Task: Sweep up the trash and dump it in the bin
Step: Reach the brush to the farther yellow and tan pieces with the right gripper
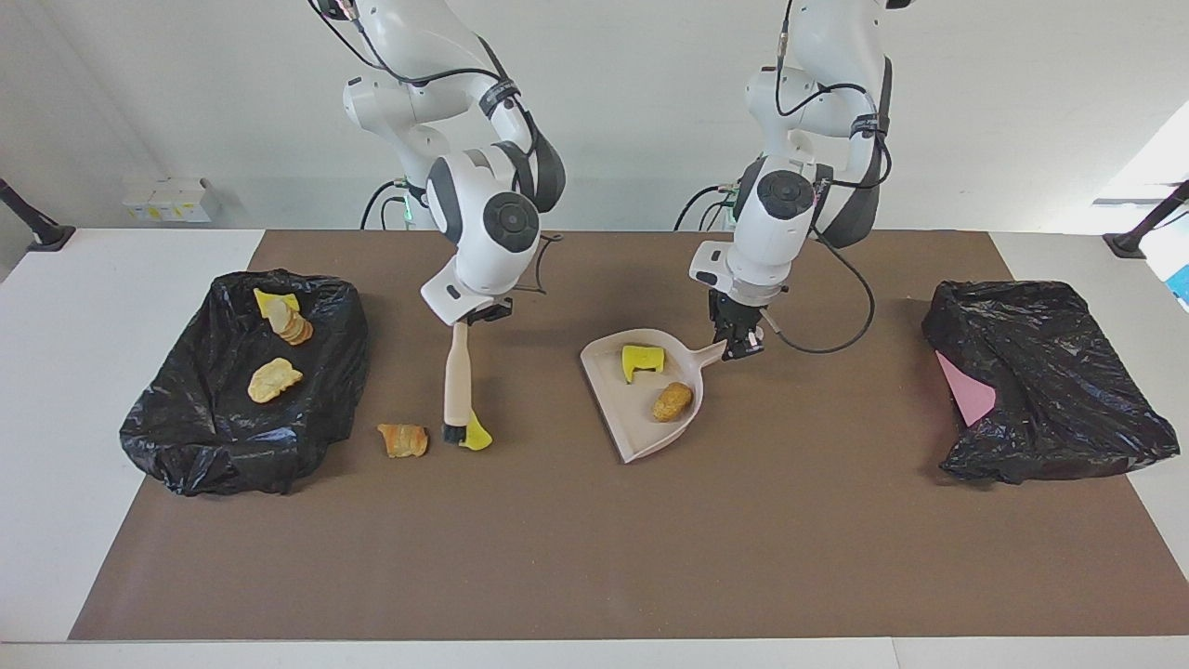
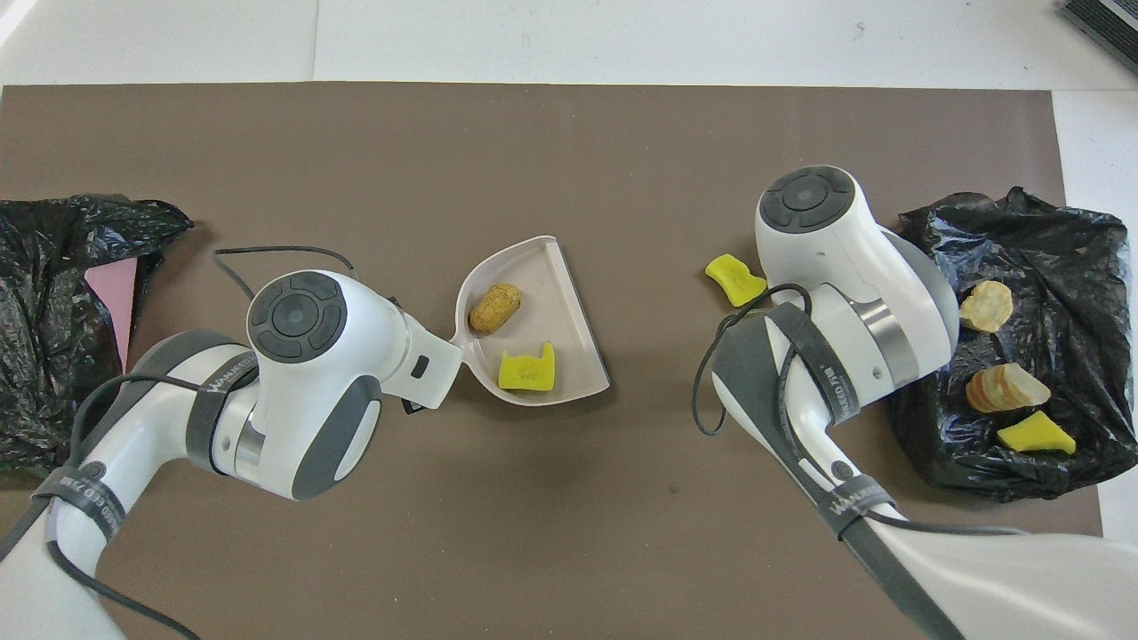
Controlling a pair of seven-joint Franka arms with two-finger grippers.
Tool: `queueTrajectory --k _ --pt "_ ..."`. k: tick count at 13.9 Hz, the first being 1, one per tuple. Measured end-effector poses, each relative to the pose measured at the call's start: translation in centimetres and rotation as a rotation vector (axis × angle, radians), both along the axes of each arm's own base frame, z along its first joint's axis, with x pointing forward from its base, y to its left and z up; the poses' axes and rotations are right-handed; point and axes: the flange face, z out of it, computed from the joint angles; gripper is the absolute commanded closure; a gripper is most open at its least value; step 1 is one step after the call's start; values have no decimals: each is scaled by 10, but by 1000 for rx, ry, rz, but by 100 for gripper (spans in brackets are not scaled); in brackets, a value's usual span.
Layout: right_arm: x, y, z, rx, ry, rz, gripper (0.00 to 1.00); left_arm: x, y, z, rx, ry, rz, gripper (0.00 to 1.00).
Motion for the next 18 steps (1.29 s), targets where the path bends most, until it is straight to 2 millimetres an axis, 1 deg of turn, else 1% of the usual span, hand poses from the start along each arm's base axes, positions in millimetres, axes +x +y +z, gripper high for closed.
queueTrajectory --k 2,4,6,9,12,15,16,17,18 --pt "6 -25 -6 6 35 24 100 -6 -7 -1 11 22 28 100" --pt "11 -47 -10 -1 58 39 100 -17 -22 -3 54 37 22 100" --pt "12 -54 -17 -3 72 38 100 -26 -33 -1 92 38 20 100" --pt "13 -52 -31 0 80 48 100 -26 -36 2 106 35 17 100" --pt "9 -57 -50 -3 88 66 100 -27 -36 2 107 36 17 100" --pt "7 -56 -54 26 129 143 100 -27 -36 2 108 36 16 100" --pt "6 -51 -54 35 137 165 100 -27 -36 2 108 36 16 100" --pt "4 -41 -55 43 143 183 100 -27 -36 2 108 36 16 100" --pt "1 -27 -57 55 149 199 100 -27 -36 2 108 36 16 100"
